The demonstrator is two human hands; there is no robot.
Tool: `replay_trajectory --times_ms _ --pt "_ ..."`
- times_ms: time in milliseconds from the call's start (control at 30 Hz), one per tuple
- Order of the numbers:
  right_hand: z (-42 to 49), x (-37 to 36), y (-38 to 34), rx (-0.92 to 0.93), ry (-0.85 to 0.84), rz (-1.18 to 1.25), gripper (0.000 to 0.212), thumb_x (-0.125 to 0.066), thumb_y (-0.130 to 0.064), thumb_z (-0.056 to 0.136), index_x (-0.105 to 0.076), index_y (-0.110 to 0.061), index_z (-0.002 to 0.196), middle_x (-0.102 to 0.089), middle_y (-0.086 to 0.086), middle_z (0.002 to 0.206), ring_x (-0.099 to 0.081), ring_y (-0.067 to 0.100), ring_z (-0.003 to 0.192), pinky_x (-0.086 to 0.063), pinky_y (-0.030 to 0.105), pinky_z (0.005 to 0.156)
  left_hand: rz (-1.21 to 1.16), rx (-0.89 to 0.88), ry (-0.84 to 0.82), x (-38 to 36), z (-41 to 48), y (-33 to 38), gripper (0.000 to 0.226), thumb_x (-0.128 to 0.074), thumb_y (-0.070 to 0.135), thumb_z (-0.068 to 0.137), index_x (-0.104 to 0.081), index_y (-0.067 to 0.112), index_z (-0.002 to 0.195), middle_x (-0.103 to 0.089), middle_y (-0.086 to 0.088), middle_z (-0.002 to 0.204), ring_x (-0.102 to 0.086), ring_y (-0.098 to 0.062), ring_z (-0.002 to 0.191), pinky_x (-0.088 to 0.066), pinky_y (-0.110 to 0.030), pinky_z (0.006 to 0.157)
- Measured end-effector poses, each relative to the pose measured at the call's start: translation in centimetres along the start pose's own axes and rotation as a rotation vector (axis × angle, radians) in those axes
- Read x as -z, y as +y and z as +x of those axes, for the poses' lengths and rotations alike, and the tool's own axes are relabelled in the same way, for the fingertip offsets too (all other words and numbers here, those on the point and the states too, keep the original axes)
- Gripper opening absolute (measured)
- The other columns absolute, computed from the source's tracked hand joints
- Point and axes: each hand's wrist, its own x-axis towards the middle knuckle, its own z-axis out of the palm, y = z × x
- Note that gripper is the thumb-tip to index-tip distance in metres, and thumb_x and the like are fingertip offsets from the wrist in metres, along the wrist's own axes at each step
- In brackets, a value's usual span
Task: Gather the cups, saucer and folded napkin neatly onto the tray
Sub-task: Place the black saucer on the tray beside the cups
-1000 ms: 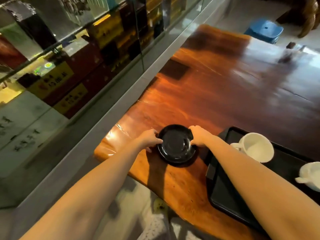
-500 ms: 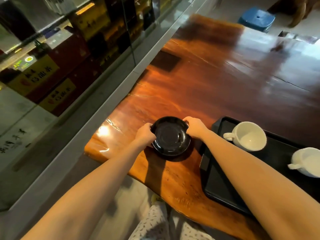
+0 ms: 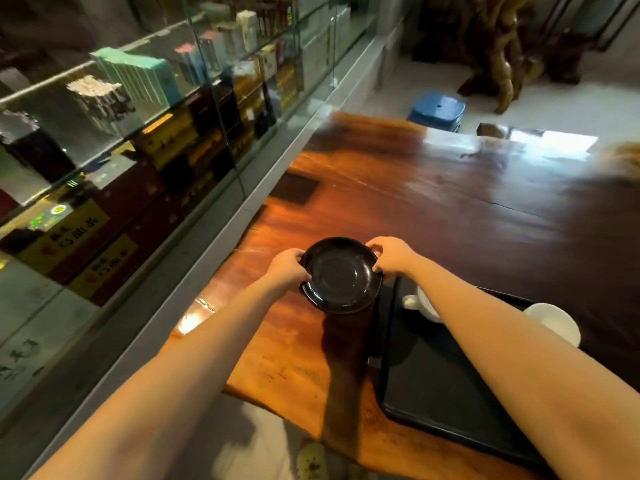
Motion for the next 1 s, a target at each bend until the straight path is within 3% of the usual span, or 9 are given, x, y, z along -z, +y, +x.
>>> replay_trajectory --times_ms 100,133,233,333,467,600,700,900,1000 --pt "-1.8 2.4 0.6 -0.004 0.067 0.023 0.053 -0.057 0.008 0.078 -0.054 -0.008 0.128 -0.056 0.013 0.130 -0.056 0.030 0.113 -0.055 0.040 0.086 -0.010 -0.068 -0.041 -0.4 -0.3 2.7 0.049 -0.060 -0.014 0.075 -0.057 0.005 0.120 -0.061 -0.016 0.105 -0.064 -0.034 0.091 -0.057 -0.052 0.075" --pt "-2.4 3.0 1.0 -0.017 0.081 0.038 0.052 -0.058 0.008 0.077 -0.055 -0.008 0.127 -0.058 0.013 0.126 -0.056 0.031 0.112 -0.054 0.042 0.089 -0.024 -0.080 -0.058 -0.6 -0.3 3.4 0.049 -0.060 -0.015 0.075 -0.057 0.004 0.120 -0.061 -0.017 0.104 -0.063 -0.035 0.091 -0.057 -0.054 0.075" --pt "-4.6 4.6 2.8 -0.072 0.113 0.165 0.054 -0.060 0.012 0.076 -0.055 -0.010 0.125 -0.059 0.008 0.113 -0.061 0.028 0.097 -0.060 0.039 0.073 -0.039 -0.110 -0.136 -1.8 -0.6 5.4 0.050 -0.060 -0.015 0.077 -0.055 0.004 0.122 -0.058 -0.009 0.087 -0.059 -0.030 0.084 -0.060 -0.043 0.056" --pt "-7.4 6.0 5.2 -0.110 0.131 0.274 0.054 -0.059 0.015 0.077 -0.055 -0.010 0.125 -0.061 0.011 0.118 -0.063 0.028 0.099 -0.059 0.033 0.064 -0.032 -0.154 -0.206 -4.0 -1.7 7.1 0.049 -0.061 -0.015 0.077 -0.056 0.004 0.122 -0.052 0.000 0.071 -0.057 -0.026 0.079 -0.053 -0.026 0.039" --pt "-11.6 7.1 9.7 -0.171 0.174 0.399 0.052 -0.056 0.015 0.080 -0.053 -0.010 0.126 -0.064 0.010 0.104 -0.065 0.025 0.094 -0.060 0.031 0.066 -0.023 -0.193 -0.298 -8.3 -3.3 8.7 0.050 -0.061 -0.015 0.078 -0.056 0.005 0.124 -0.052 -0.001 0.071 -0.057 -0.018 0.066 -0.054 -0.025 0.039" --pt "-15.5 7.5 14.8 -0.231 0.206 0.376 0.048 -0.057 0.013 0.080 -0.056 -0.011 0.121 -0.063 0.010 0.086 -0.063 0.015 0.067 -0.055 0.025 0.053 0.006 -0.217 -0.374 -13.3 -5.4 9.7 0.048 -0.061 -0.014 0.079 -0.057 0.009 0.121 -0.055 -0.001 0.075 -0.061 -0.028 0.080 -0.058 -0.033 0.052" --pt "-17.8 7.5 18.6 -0.260 0.221 0.393 0.048 -0.059 0.013 0.078 -0.058 -0.012 0.119 -0.060 0.014 0.086 -0.068 0.027 0.078 -0.061 0.042 0.070 0.030 -0.237 -0.422 -17.3 -7.2 10.0 0.045 -0.060 -0.014 0.079 -0.058 0.014 0.114 -0.057 0.000 0.077 -0.061 -0.022 0.071 -0.057 -0.032 0.052" --pt "-22.2 6.3 25.3 -0.301 0.190 0.477 0.056 -0.055 0.016 0.079 -0.051 -0.008 0.129 -0.055 0.001 0.080 -0.063 0.029 0.089 -0.059 0.045 0.075 0.063 -0.154 -0.407 -25.0 -11.2 8.3 0.049 -0.059 -0.014 0.080 -0.053 0.003 0.125 -0.051 -0.001 0.071 -0.054 -0.015 0.063 -0.052 -0.022 0.038" --pt "-23.6 5.1 28.4 -0.323 0.150 0.491 0.054 -0.054 0.017 0.080 -0.053 -0.008 0.128 -0.055 0.000 0.072 -0.065 0.028 0.090 -0.057 0.050 0.083 0.097 -0.133 -0.400 -28.3 -12.7 7.1 0.050 -0.060 -0.013 0.080 -0.052 0.002 0.126 -0.054 -0.003 0.079 -0.057 -0.022 0.078 -0.051 -0.024 0.041"
